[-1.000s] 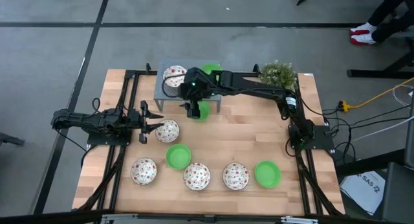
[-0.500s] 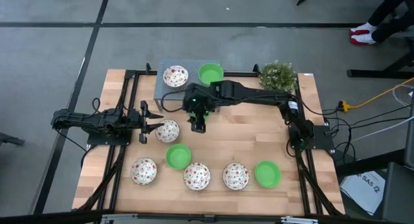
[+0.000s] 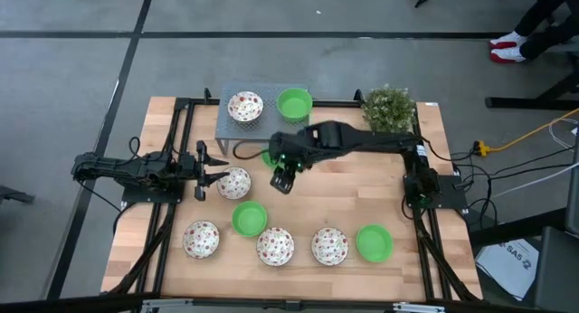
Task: Pick & Place Mini bowls
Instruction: Stack the white patterned bowl on the white patterned bowl on the shelf
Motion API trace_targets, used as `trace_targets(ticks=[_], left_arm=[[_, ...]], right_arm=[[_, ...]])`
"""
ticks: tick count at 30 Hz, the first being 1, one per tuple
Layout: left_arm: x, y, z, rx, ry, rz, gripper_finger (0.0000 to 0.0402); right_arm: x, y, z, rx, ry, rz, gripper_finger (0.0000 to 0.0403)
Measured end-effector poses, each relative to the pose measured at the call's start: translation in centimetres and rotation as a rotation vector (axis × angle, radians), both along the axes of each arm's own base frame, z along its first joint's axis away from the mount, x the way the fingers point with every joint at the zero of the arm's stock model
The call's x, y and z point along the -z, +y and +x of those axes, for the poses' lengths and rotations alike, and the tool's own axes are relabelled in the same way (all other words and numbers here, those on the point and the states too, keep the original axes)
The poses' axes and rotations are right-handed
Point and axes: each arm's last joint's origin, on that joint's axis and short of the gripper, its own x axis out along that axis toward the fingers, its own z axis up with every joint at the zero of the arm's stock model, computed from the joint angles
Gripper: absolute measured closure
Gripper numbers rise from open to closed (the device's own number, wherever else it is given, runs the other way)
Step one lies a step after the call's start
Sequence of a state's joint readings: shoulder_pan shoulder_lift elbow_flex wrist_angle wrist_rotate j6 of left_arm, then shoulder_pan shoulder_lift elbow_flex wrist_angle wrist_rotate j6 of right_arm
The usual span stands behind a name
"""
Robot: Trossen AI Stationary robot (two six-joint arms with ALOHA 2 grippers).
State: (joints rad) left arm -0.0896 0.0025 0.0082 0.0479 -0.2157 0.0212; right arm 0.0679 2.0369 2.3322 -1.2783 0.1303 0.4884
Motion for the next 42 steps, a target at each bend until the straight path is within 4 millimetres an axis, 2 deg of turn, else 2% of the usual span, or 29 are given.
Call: trace_targets(ticks=[5,10,17,25,34,40,42], left_arm=[[0.0,0.0,0.0,0.000,0.000,0.000,0.0258],[0.0,0.0,0.0,0.000,0.000,0.000,0.0258],[0.0,0.0,0.0,0.000,0.000,0.000,0.0258],[0.0,0.0,0.0,0.000,0.000,0.000,0.0258],[0.0,0.0,0.0,0.000,0.000,0.000,0.0258],[0.0,0.0,0.0,0.000,0.000,0.000,0.0258],[0.0,0.0,0.0,0.001,0.000,0.000,0.0258]], right_arm=[[0.2,3.0,-0.7,0.106,0.033,0.103,0.0174],[0.8,5.2,-1.3,0.231,0.081,0.193,0.0174],[0.9,7.2,-2.1,0.312,0.068,0.144,0.0174],[0.4,8.1,-3.0,0.189,0.094,0.081,0.0174],[-2.0,9.9,-7.3,0.050,0.122,-0.056,0.0174],[-2.3,12.0,-8.4,-0.073,0.107,-0.136,0.0174],[-1.9,12.6,-8.6,-0.115,0.126,-0.161,0.0174]])
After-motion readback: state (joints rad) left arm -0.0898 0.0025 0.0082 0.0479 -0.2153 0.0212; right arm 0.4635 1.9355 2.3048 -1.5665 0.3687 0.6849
